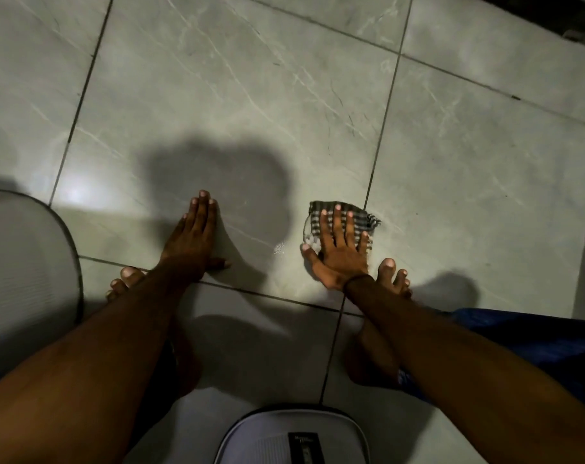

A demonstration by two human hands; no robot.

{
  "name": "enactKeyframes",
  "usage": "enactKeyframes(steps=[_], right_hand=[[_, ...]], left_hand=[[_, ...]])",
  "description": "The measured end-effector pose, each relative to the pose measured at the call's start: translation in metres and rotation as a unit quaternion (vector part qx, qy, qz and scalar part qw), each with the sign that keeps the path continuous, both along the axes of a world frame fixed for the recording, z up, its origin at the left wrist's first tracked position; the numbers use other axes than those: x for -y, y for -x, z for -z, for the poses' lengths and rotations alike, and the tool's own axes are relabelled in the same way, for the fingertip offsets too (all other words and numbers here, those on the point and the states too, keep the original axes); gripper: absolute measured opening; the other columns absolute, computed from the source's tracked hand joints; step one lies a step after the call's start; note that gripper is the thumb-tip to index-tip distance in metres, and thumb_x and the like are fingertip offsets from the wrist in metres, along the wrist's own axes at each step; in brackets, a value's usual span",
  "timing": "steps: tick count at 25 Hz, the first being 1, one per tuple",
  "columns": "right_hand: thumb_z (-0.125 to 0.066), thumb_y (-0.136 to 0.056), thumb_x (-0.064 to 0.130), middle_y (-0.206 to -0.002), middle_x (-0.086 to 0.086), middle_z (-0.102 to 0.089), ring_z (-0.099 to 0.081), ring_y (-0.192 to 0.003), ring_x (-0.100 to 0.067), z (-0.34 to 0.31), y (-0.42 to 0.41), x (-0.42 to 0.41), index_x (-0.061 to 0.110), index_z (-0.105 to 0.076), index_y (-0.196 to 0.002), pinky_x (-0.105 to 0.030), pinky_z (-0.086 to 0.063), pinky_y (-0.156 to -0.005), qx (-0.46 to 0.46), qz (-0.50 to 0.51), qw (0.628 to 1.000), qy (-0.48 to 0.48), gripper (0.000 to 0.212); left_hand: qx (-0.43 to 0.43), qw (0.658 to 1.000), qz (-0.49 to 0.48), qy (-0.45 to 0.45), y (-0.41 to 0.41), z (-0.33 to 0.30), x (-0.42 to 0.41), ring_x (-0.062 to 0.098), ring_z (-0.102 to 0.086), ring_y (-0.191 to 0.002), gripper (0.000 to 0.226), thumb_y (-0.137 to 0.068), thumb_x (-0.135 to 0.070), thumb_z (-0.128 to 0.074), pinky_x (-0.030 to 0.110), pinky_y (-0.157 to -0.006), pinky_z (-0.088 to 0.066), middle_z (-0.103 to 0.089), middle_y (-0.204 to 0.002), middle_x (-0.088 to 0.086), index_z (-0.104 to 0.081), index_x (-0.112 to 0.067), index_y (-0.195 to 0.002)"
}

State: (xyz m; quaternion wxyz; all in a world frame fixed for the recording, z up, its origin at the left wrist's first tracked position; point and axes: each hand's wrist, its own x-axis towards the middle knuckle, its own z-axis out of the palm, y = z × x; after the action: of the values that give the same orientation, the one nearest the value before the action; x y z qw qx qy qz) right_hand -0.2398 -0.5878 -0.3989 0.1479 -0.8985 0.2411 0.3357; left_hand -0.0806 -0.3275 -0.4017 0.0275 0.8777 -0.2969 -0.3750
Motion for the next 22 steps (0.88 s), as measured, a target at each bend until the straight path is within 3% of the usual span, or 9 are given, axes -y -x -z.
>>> enactKeyframes(steps=[2, 5, 7, 10, 13, 16, 19, 22], right_hand=[[-0.018, -0.094, 0.072, -0.162, -0.003, 0.029, 0.024, -0.154, -0.030, 0.002, -0.013, -0.018, 0.028, 0.012, -0.160, -0.057, 0.023, -0.117, 0.005, -0.022, 1.000, 0.004, 0.085], [-0.032, -0.094, 0.067, -0.171, -0.006, -0.008, -0.003, -0.158, -0.032, 0.000, 0.031, -0.032, 0.029, -0.014, -0.161, -0.064, -0.003, -0.124, 0.059, -0.261, 0.963, -0.015, 0.080], [-0.040, -0.093, 0.062, -0.169, -0.004, -0.021, -0.015, -0.156, -0.032, -0.003, 0.063, -0.012, 0.032, -0.022, -0.160, -0.065, -0.013, -0.122, 0.051, -0.369, 0.927, -0.045, 0.076], [-0.030, -0.093, 0.064, -0.171, -0.003, -0.013, -0.007, -0.158, -0.028, -0.004, 0.066, 0.023, 0.034, -0.010, -0.161, -0.062, -0.007, -0.124, 0.026, -0.336, 0.941, -0.022, 0.076], [-0.020, -0.094, 0.069, -0.171, -0.001, 0.008, 0.013, -0.157, -0.026, 0.000, 0.024, 0.019, 0.033, 0.003, -0.161, -0.059, 0.006, -0.125, 0.029, -0.177, 0.984, 0.021, 0.079], [-0.022, -0.095, 0.069, -0.168, -0.001, 0.021, 0.021, -0.155, -0.029, 0.006, -0.025, -0.013, 0.032, 0.007, -0.160, -0.059, 0.016, -0.122, 0.021, -0.086, 0.996, 0.028, 0.081], [-0.027, -0.096, 0.063, -0.171, -0.006, 0.006, 0.010, -0.157, -0.032, 0.003, -0.011, -0.038, 0.029, -0.003, -0.161, -0.064, 0.003, -0.123, 0.043, -0.193, 0.980, 0.014, 0.077], [-0.029, -0.098, 0.059, -0.171, -0.001, -0.003, 0.003, -0.158, -0.027, -0.004, 0.020, -0.009, 0.031, -0.010, -0.162, -0.061, -0.002, -0.124, 0.074, -0.304, 0.949, -0.025, 0.072]], left_hand=[[-0.001, 1.000, 0.002, -0.004, 0.002, -0.001, 0.003, 0.031, 0.019, -0.154, 0.133, -0.076, -0.056, -0.075, 0.042, -0.127, -0.001, 0.028, -0.164, 0.016, 0.020, -0.005, -0.154], [0.001, 1.000, -0.001, -0.012, 0.001, 0.000, 0.005, 0.031, 0.020, -0.154, 0.133, -0.076, -0.053, -0.076, 0.042, -0.127, -0.001, 0.028, -0.164, 0.016, 0.020, -0.004, -0.154], [0.000, 1.000, -0.002, -0.014, -0.002, -0.001, 0.005, 0.031, 0.020, -0.153, 0.134, -0.076, -0.052, -0.077, 0.042, -0.127, 0.000, 0.028, -0.164, 0.016, 0.021, -0.005, -0.154], [-0.004, 1.000, -0.002, -0.007, -0.004, 0.000, 0.004, 0.031, 0.021, -0.153, 0.134, -0.076, -0.053, -0.077, 0.043, -0.127, 0.000, 0.028, -0.164, 0.016, 0.021, -0.005, -0.154], [0.002, 1.000, 0.003, -0.004, 0.000, 0.001, 0.002, 0.032, 0.020, -0.153, 0.133, -0.076, -0.053, -0.076, 0.043, -0.127, 0.000, 0.027, -0.164, 0.017, 0.020, -0.004, -0.154], [0.002, 1.000, 0.000, -0.003, -0.002, 0.000, 0.002, 0.031, 0.021, -0.153, 0.134, -0.076, -0.053, -0.076, 0.043, -0.127, 0.001, 0.028, -0.164, 0.016, 0.021, -0.005, -0.154], [-0.001, 1.000, 0.004, -0.008, -0.001, -0.001, 0.003, 0.032, 0.020, -0.153, 0.133, -0.076, -0.053, -0.076, 0.043, -0.127, 0.000, 0.027, -0.164, 0.017, 0.020, -0.005, -0.154], [0.005, 1.000, 0.002, -0.007, 0.000, -0.002, 0.003, 0.032, 0.020, -0.153, 0.133, -0.076, -0.054, -0.076, 0.043, -0.127, 0.000, 0.027, -0.164, 0.017, 0.020, -0.004, -0.154]])
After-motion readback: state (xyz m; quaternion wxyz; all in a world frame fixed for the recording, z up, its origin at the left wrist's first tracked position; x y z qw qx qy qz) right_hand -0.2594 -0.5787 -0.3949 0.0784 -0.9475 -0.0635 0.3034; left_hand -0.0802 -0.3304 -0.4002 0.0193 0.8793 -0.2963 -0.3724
